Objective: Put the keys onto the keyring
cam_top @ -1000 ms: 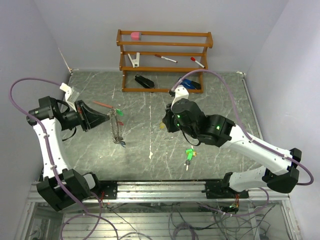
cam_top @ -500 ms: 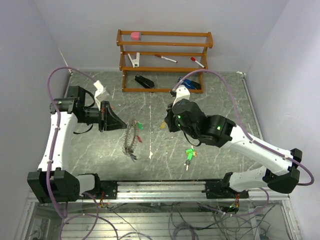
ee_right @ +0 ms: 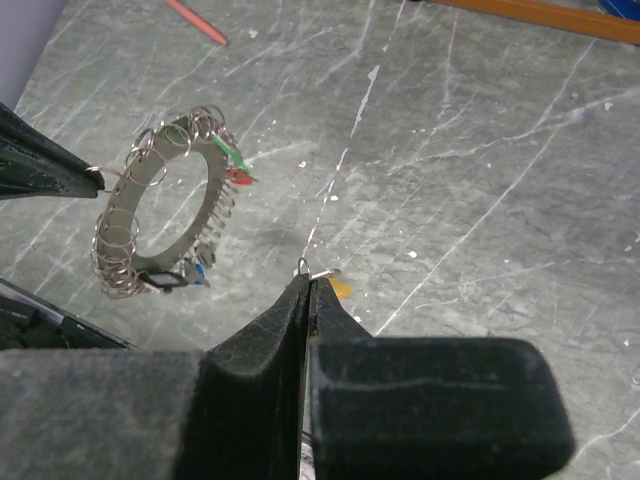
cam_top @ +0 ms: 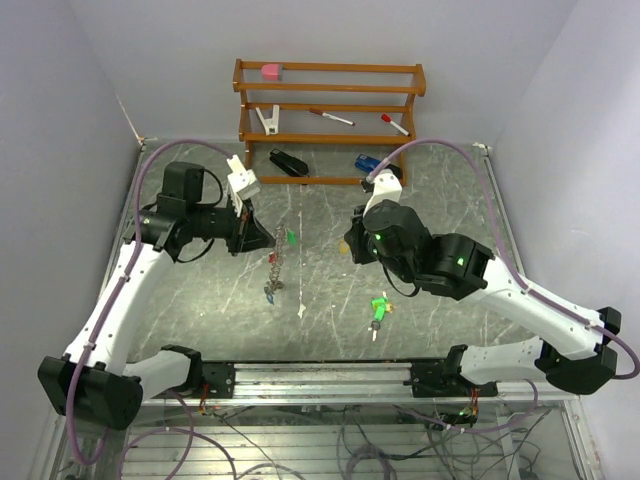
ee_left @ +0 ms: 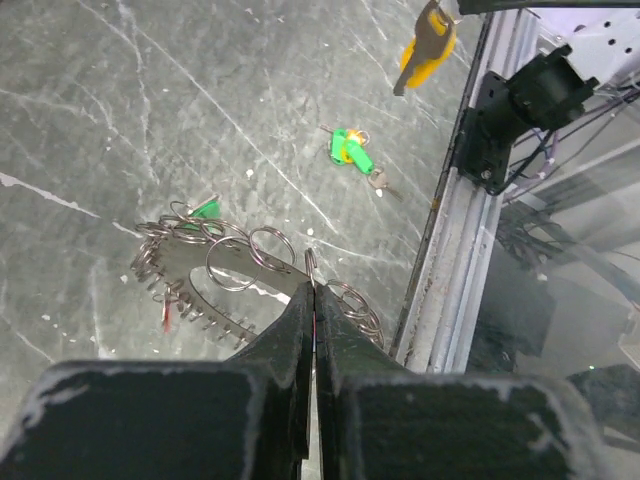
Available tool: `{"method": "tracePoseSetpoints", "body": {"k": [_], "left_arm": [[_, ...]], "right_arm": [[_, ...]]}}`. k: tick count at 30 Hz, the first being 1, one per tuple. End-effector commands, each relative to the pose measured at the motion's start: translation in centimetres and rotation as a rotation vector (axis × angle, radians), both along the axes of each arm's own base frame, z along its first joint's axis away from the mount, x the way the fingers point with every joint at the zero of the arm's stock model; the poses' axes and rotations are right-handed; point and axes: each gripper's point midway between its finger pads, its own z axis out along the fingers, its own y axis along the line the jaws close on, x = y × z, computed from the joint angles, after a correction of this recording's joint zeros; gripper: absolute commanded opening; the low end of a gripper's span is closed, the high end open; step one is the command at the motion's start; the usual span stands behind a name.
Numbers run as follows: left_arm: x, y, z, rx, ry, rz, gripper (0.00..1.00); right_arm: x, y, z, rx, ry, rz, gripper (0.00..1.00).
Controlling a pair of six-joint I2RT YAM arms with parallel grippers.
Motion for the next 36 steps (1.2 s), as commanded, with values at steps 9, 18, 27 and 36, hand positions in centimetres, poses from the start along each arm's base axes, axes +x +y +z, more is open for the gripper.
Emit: {"method": "tracePoseSetpoints", "body": {"k": [9, 18, 27, 36], "left_arm": [[-1.8, -2.6, 1.6, -0.047, -0.133, -0.140, 0.07], [-2.0, -2.9, 1.6, -0.011, -0.158, -0.143, 0.07], [-1.3, -2.6, 1.9, 0.015, -0.176, -0.101, 0.07], [-1.6, -2.7, 3.2, -0.010, -0.179, -0.107, 0.07]], "right_arm": [[-1.4, 1.6, 0.2, 0.065, 0.016, 0.113, 0.00], [-2.9, 4.3, 1.0, 0.107, 0.080, 0.234, 0.00], [-3.5, 6.7, 1.3, 0.132, 0.122, 0.287, 0.00], [-3.1, 8.1, 0.7, 0.103, 0.118, 0.294, 0.00]]}}
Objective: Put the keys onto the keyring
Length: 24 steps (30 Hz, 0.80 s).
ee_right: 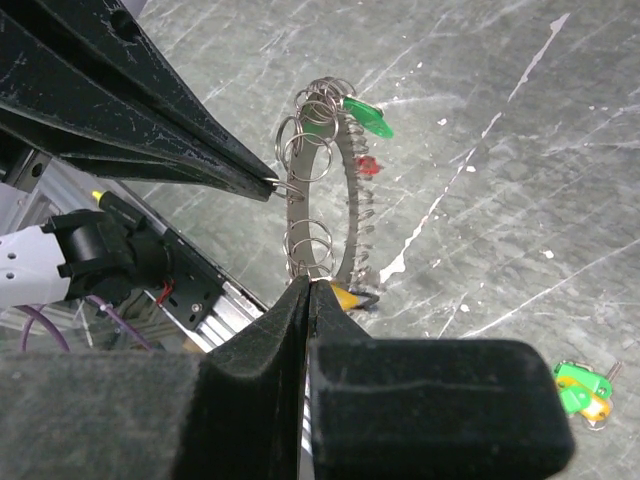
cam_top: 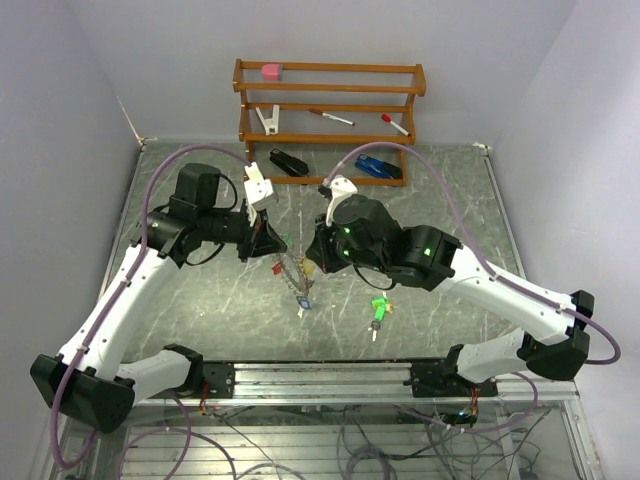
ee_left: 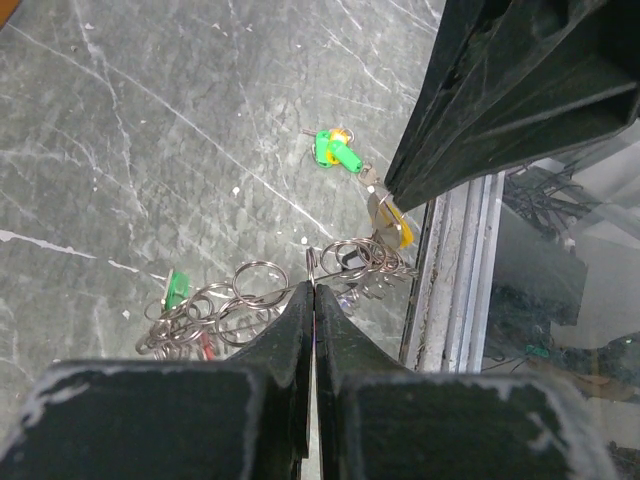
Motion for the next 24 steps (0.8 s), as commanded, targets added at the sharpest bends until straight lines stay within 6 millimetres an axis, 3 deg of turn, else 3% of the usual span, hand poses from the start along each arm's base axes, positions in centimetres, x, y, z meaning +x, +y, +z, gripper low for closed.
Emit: {"method": "tracePoseSetpoints", "body": {"k": [1, 24], "left_arm": [[-0.4, -0.4, 2.7, -0.046, -0.057, -0.021, 0.07], [-1.1, -0.4, 3.2, -0.065, -0.051, -0.035, 0.07]], "right_arm": [[0.1, 1.1, 1.9, 0.041, -0.029, 0.014, 0.00], [1.0, 3.1, 2.6, 0.056, -0.073, -0.001, 0.00]]}}
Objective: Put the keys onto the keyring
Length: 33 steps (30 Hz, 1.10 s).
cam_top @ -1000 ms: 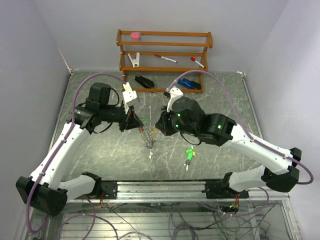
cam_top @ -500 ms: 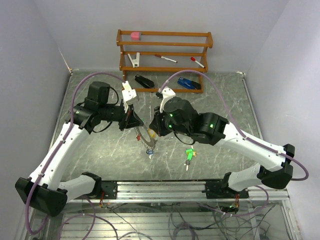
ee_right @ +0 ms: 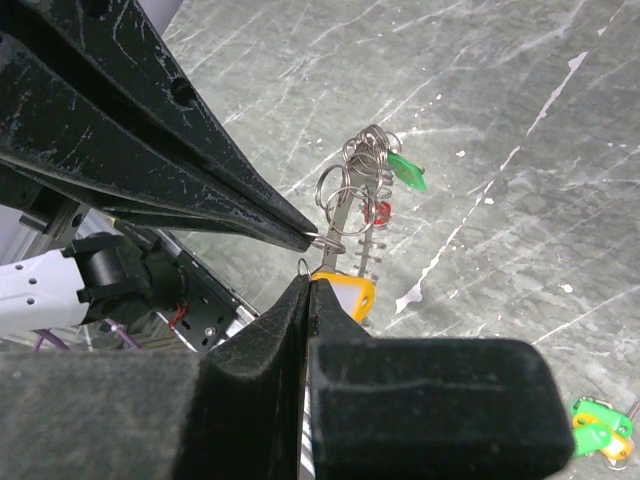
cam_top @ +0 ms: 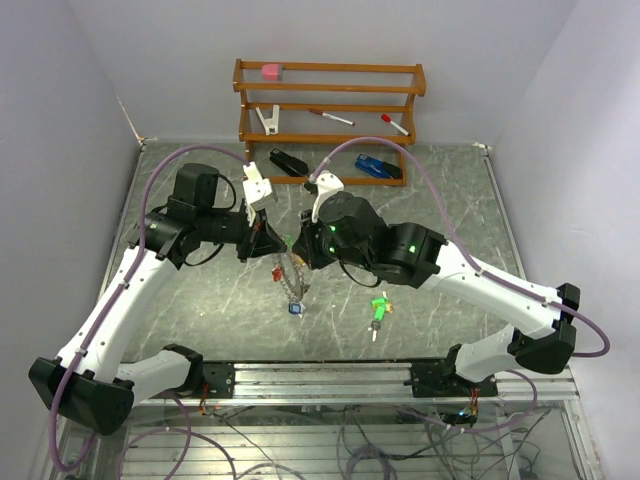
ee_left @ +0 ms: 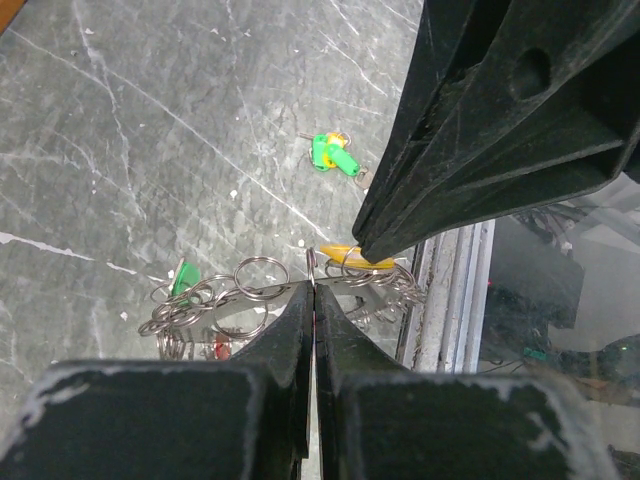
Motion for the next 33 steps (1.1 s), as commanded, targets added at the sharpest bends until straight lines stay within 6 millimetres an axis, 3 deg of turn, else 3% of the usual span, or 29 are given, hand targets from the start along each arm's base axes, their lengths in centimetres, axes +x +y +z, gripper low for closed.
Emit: {"method": "tracePoseSetpoints", "body": {"k": [1, 33], "left_arm": [[-0.86, -0.48, 2.65, -0.054, -0.051, -0.040, 0.07], [-1.25, -0.55, 3.21, -0.069, -0.047, -0.051, 0.07]], "right_arm": [[0.54, 0.30, 1.73, 0.033, -0.041, -0.018, 0.00], [1.41, 0.30, 1.54, 0.011, -0.059, -0.057, 0.00]]}}
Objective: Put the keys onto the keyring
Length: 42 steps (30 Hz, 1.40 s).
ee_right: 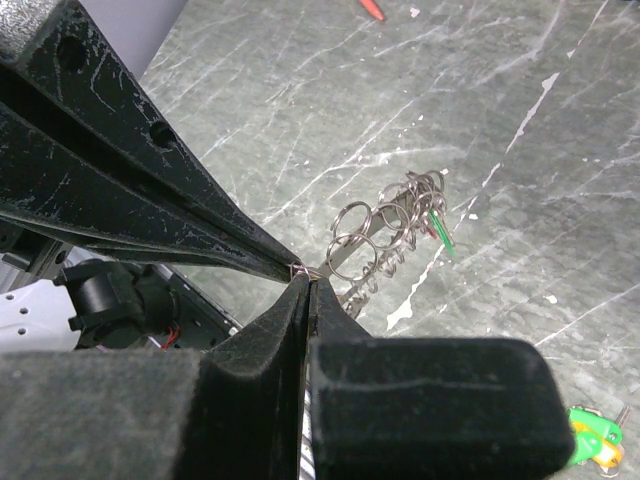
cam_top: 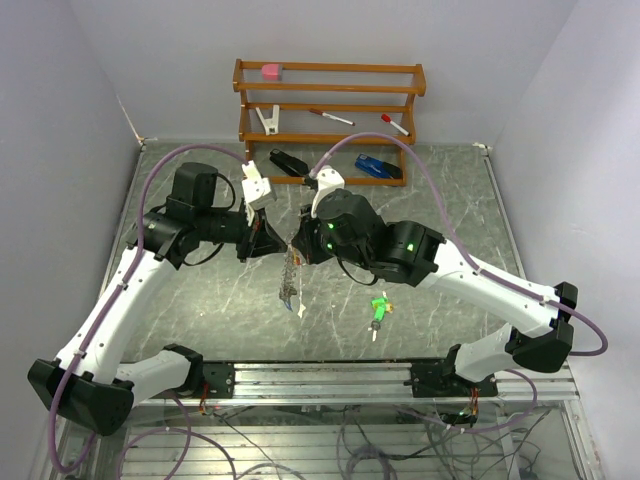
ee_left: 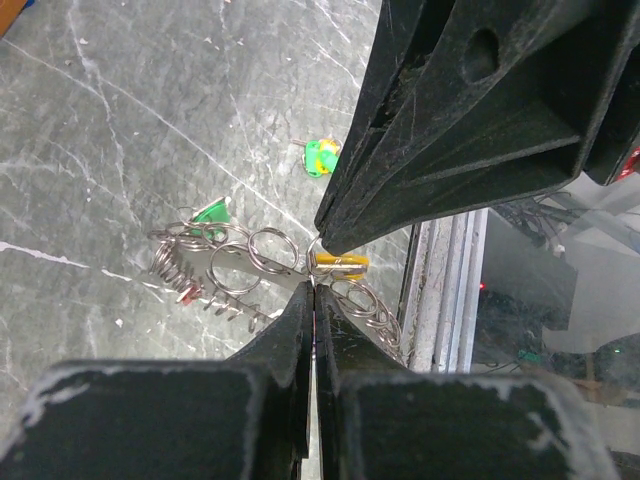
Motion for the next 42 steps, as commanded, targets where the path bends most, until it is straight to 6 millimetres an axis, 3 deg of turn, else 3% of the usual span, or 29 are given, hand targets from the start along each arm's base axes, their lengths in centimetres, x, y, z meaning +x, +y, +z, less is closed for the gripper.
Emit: {"method": "tracePoseSetpoints", "body": {"k": [1, 42], "left_arm": [[-1.0, -0.4, 2.6, -0.054, -0.048, -0.041, 0.07], [-0.9, -0.2, 2.7, -0.039, -0.074, -0.040, 0.07]], "right_arm": [[0.3, 0.2, 0.8, 0.008, -0.023, -0.010, 0.00], [-0.3, -1.9, -1.0, -0.045, 0.019, -0.044, 0.00]]}}
